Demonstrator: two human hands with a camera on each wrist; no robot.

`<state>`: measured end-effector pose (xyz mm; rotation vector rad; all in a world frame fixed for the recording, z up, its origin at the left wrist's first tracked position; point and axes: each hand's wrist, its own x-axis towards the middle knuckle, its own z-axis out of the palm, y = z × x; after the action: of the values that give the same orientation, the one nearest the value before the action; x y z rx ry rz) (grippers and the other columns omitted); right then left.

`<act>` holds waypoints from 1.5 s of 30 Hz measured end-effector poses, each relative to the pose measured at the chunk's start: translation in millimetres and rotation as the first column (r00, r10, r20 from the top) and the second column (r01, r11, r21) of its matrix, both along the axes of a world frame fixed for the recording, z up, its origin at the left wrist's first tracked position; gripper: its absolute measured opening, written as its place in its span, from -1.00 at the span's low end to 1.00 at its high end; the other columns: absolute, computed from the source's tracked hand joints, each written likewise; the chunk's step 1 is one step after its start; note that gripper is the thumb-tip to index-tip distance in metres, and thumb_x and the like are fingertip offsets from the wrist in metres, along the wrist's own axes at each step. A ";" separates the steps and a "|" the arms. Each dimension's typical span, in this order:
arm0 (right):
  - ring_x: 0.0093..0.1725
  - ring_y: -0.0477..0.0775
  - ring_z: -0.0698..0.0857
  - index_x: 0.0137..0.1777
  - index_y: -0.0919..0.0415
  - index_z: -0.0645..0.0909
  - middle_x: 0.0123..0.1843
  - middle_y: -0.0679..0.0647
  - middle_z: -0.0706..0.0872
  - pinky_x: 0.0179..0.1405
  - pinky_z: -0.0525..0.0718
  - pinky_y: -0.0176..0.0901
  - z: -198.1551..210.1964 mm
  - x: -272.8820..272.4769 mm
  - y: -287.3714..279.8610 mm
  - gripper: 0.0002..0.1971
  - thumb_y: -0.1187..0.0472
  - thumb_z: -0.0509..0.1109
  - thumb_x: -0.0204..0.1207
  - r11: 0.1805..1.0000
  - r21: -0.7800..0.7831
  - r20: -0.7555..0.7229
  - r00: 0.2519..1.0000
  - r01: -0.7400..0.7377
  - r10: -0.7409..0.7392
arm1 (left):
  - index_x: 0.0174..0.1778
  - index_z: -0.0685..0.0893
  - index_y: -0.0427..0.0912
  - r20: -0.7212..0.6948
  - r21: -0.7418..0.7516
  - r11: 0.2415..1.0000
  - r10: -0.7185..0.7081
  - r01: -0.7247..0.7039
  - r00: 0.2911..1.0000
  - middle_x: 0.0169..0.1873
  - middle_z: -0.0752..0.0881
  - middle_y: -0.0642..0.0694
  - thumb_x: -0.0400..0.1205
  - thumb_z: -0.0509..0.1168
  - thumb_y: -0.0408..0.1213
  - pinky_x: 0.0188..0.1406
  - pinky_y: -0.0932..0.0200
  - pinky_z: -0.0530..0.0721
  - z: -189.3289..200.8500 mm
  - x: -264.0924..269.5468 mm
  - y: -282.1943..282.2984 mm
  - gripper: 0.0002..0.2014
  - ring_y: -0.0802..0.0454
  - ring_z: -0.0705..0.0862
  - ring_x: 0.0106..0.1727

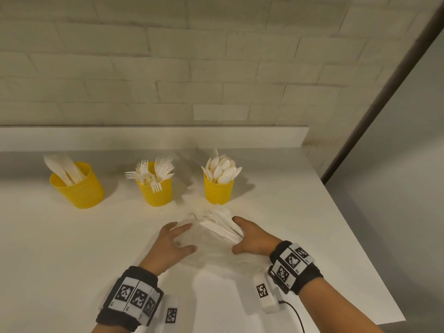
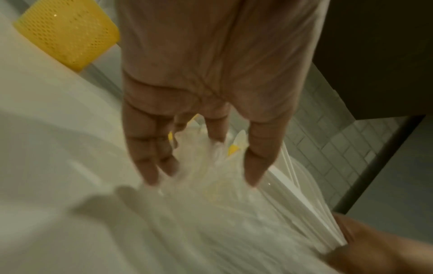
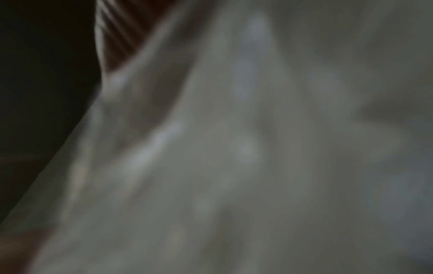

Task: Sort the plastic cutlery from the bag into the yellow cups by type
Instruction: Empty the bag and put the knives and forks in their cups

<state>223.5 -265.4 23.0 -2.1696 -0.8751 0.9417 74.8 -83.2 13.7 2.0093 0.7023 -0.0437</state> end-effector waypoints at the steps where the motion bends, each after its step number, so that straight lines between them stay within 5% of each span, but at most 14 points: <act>1: 0.15 0.09 0.59 0.34 0.22 0.41 0.19 0.08 0.60 0.12 0.54 -0.20 0.1 -0.5 -0.2 -0.36 0.28 0.53 0.25 1.000 0.003 -0.010 1.000 0.001 -0.001 | 0.30 0.57 0.10 0.034 -0.014 1.000 0.028 -0.028 0.999 0.47 0.29 -0.05 0.40 0.51 -0.17 0.39 0.12 0.40 3.8 0.9 -0.5 -0.46 -0.08 0.41 0.41; 4: 0.27 0.11 0.55 0.44 0.23 0.34 0.29 0.09 0.55 0.24 0.49 -0.20 2.4 -1.8 0.6 -0.27 0.24 0.56 0.27 1.000 0.001 0.000 1.000 -0.007 0.007 | 0.02 0.70 0.13 0.140 0.070 0.993 0.089 -0.100 0.986 0.38 0.42 -0.01 0.37 0.52 -0.12 0.40 0.17 0.35 9.0 5.2 -2.1 -0.69 0.01 0.44 0.41; 7: 0.37 0.12 0.52 0.48 0.25 0.30 0.40 0.12 0.52 0.32 0.44 -0.21 3.9 -3.3 1.9 -0.23 0.25 0.58 0.30 1.000 0.011 0.017 1.000 -0.019 0.019 | -0.29 0.68 -0.01 0.258 0.073 0.981 0.153 -0.177 0.954 -0.02 0.72 -0.04 0.44 0.47 -0.27 0.09 0.25 0.47 7.9 12.0 -2.5 -0.91 -0.05 0.67 0.14; 11: 0.19 0.05 0.63 0.33 0.21 0.48 0.23 0.04 0.66 0.17 0.58 -0.25 1.1 -1.0 3.3 -0.34 0.24 0.63 0.22 0.994 0.099 -0.036 0.998 0.049 -0.046 | -0.22 0.52 -0.11 0.338 -0.213 0.928 0.365 -0.307 0.868 -0.24 0.75 -0.15 0.59 0.25 -0.42 -0.27 0.41 0.60 9.7 16.2 0.0 -0.87 -0.04 0.78 -0.23; 13: 0.02 -0.05 0.65 0.17 0.12 0.54 0.02 -0.07 0.68 -0.05 0.56 -0.46 2.4 -1.9 2.9 -0.49 0.30 0.62 0.24 0.978 0.182 -0.091 0.992 0.106 -0.091 | -0.12 0.50 -0.08 0.307 -0.431 0.842 0.475 -0.325 0.824 -0.16 0.72 -0.26 0.62 0.16 -0.44 -0.16 0.15 0.64 12.7 16.8 -1.7 -0.85 -0.14 0.75 -0.17; 16: 0.05 -0.01 0.68 0.13 0.08 0.53 0.03 -0.03 0.70 0.00 0.62 -0.41 2.2 -3.1 1.8 -0.54 0.39 0.58 0.27 0.933 0.292 -0.204 0.966 0.212 -0.156 | -0.05 0.46 -0.06 0.277 -0.593 0.751 0.528 -0.289 0.803 -0.16 0.69 -0.15 0.54 0.04 -0.62 -0.23 0.07 0.56 13.5 16.4 -3.8 -0.67 -0.15 0.64 -0.12; 22: 0.01 -0.08 0.74 0.09 0.14 0.63 -0.06 -0.07 0.77 0.01 0.68 -0.26 2.1 -1.9 0.6 -0.49 0.27 0.63 0.08 0.822 0.427 -0.493 0.859 0.376 -0.136 | -0.34 0.65 -0.02 0.291 -0.096 0.991 0.119 -0.095 0.949 -0.02 0.66 -0.18 0.31 -0.07 -0.82 -0.32 0.61 0.45 2.9 9.5 -1.8 -0.41 0.03 0.61 -0.10; 26: -0.05 0.01 0.75 -0.04 0.22 0.69 -0.15 0.01 0.78 0.06 0.71 -0.15 1.9 -6.5 6.8 -0.58 0.10 0.61 0.10 0.789 0.419 -0.602 0.788 0.449 -0.128 | -0.34 0.64 0.16 0.271 0.107 0.994 0.002 -0.032 0.962 -0.14 0.63 -0.03 0.33 -0.03 -0.82 -0.04 0.58 0.38 -1.4 11.6 -5.9 -0.32 -0.02 0.57 0.03; 30: -0.05 0.06 0.74 -0.06 0.23 0.68 -0.16 0.05 0.76 -0.03 0.73 -0.15 5.9 -9.5 8.8 -0.68 0.16 0.60 0.20 0.758 0.434 -0.708 0.705 0.488 -0.048 | -0.13 0.78 -0.21 0.223 0.202 0.979 -0.063 0.017 0.973 -0.22 0.52 0.20 0.35 0.03 -0.83 -0.07 0.68 0.35 -1.5 12.1 -5.2 -0.45 -0.05 0.58 0.02; 34: 0.12 0.19 0.75 -0.09 0.24 0.71 -0.07 0.13 0.79 0.29 0.65 0.03 18.1 6.0 5.9 -0.63 0.15 0.68 0.12 0.546 0.512 -0.797 0.604 0.664 0.014 | -0.13 0.79 -0.20 0.174 0.190 0.980 0.027 -0.061 0.984 -0.19 0.55 0.00 0.28 0.01 -0.86 -0.02 0.66 0.33 -9.9 -2.6 10.0 -0.39 -0.22 0.61 0.11; 37: -0.15 0.19 0.77 -0.22 0.24 0.67 -0.24 0.15 0.74 0.03 0.76 0.00 36.2 16.5 -3.0 -0.91 0.35 0.53 0.33 0.453 0.531 -0.794 0.607 0.716 -0.028 | -0.16 0.74 0.03 0.112 0.130 0.987 0.080 -0.094 0.990 0.05 0.63 -0.08 0.45 0.08 -0.69 0.22 0.43 0.32 -5.5 -17.7 13.2 -0.49 -0.13 0.58 0.28; 40: -0.40 0.08 0.63 -0.19 0.24 0.61 -0.36 0.11 0.63 -0.29 0.70 -0.13 44.3 13.6 -2.5 -0.90 0.44 0.40 0.42 0.491 0.552 -0.723 0.680 0.674 -0.121 | -0.31 0.70 0.32 -0.026 0.075 0.996 0.040 -0.038 0.999 0.18 0.60 0.08 0.45 0.12 0.00 0.52 0.00 0.24 8.6 -24.6 8.6 -0.77 0.01 0.55 0.31; 41: -0.43 0.07 0.60 -0.17 0.24 0.61 -0.40 0.09 0.61 -0.34 0.68 -0.15 45.3 10.1 -0.3 -0.90 0.43 0.40 0.44 0.506 0.551 -0.707 0.694 0.664 -0.140 | -0.30 0.71 0.34 -0.071 0.108 0.994 0.022 -0.015 0.997 0.17 0.55 0.15 0.38 0.05 0.15 0.56 -0.11 0.14 10.8 -25.6 8.6 -0.71 0.05 0.56 0.24; 45: -0.51 0.05 0.53 -0.16 0.26 0.58 -0.47 0.07 0.55 -0.44 0.61 -0.14 44.4 -4.2 10.3 -0.88 0.43 0.45 0.41 0.525 0.529 -0.708 0.688 0.667 -0.161 | -0.33 0.78 0.18 -0.025 0.305 0.941 0.162 -0.147 0.987 0.14 0.52 0.14 0.49 0.24 0.22 0.49 -0.22 0.17 17.1 -23.2 9.2 -0.70 0.01 0.62 0.11</act>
<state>219.3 -255.1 67.4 -1.1216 -0.2570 0.7020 51.6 -74.0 30.8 2.2426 0.9434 0.1142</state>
